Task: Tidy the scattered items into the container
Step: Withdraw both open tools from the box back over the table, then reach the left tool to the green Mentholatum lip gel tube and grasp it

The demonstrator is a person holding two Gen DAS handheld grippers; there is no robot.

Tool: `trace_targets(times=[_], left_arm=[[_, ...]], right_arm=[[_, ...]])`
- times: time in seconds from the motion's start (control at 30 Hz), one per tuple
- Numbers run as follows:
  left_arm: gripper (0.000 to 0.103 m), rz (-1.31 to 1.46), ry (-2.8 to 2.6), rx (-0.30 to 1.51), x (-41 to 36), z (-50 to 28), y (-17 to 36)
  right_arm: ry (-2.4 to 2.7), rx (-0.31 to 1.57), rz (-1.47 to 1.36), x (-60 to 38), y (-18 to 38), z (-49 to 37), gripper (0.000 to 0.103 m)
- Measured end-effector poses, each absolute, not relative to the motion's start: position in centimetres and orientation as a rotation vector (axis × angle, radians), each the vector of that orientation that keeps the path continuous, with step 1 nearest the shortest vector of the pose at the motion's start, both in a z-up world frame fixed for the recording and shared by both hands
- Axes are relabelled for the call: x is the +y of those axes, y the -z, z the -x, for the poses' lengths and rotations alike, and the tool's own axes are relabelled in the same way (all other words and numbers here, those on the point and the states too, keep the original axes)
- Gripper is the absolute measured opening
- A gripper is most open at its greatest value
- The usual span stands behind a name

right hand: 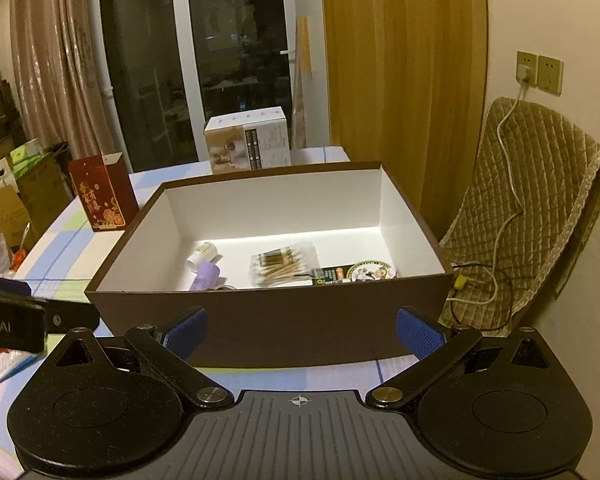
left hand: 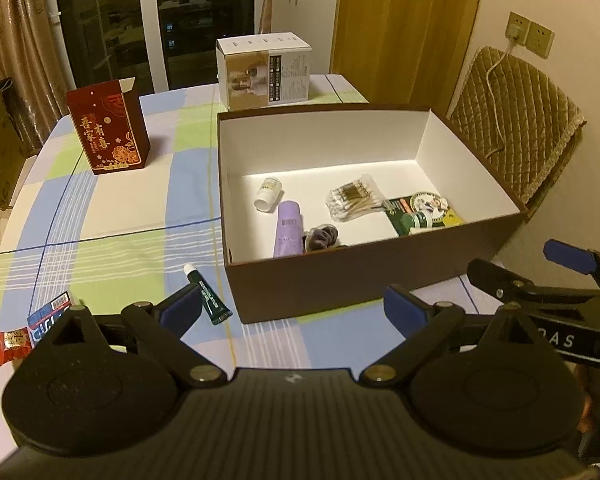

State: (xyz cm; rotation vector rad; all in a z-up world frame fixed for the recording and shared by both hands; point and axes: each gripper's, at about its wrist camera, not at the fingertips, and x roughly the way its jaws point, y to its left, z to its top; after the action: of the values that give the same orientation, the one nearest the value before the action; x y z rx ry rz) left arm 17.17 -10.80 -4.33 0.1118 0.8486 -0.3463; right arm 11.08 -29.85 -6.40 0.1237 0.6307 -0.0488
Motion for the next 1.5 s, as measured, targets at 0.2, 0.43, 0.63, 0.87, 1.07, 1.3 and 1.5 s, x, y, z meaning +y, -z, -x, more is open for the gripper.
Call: trace_targets(times=[0.2,0.43,0.63,0.87,1.07,1.3,1.5], left_arm=[[0.096,-0.140,0.345,0.848,-10.7,-16.5,4.8],[0.096,-0.144,0.336,0.860,-10.0,-16.3,5.3],[0.096,-0.138,0.333,0.879,-9.1,-16.1,6.1],[0.096,-0.171,0.327,0.912,-6.3,-15.6,8.2],[0.094,-0.163,0.271,0.959,-1.0,-14.8,10.5],[0.082,-0.163,0.218,0.976,6.0,-14.7,11.8],[0.072,-0.247,0.300,0.949,8.3,-15.4,12.1]], right_arm=[[0.028,0.640,-0.106,-29.0,6.9,-10.7,0.103],[0.031,0.653,-0.087,-28.8,7.5,-10.9,0.103],[0.014,0.687,-0.086,-28.3,8.1,-11.5,0.103],[-0.062,0.738,-0.038,-25.7,8.9,-12.8,0.103],[-0.152,0.820,-0.050,-23.1,10.3,-14.5,0.103],[-0.234,0.903,-0.033,-19.4,11.7,-16.1,0.103],[-0.256,0.945,-0.013,-17.6,12.7,-17.1,0.103]])
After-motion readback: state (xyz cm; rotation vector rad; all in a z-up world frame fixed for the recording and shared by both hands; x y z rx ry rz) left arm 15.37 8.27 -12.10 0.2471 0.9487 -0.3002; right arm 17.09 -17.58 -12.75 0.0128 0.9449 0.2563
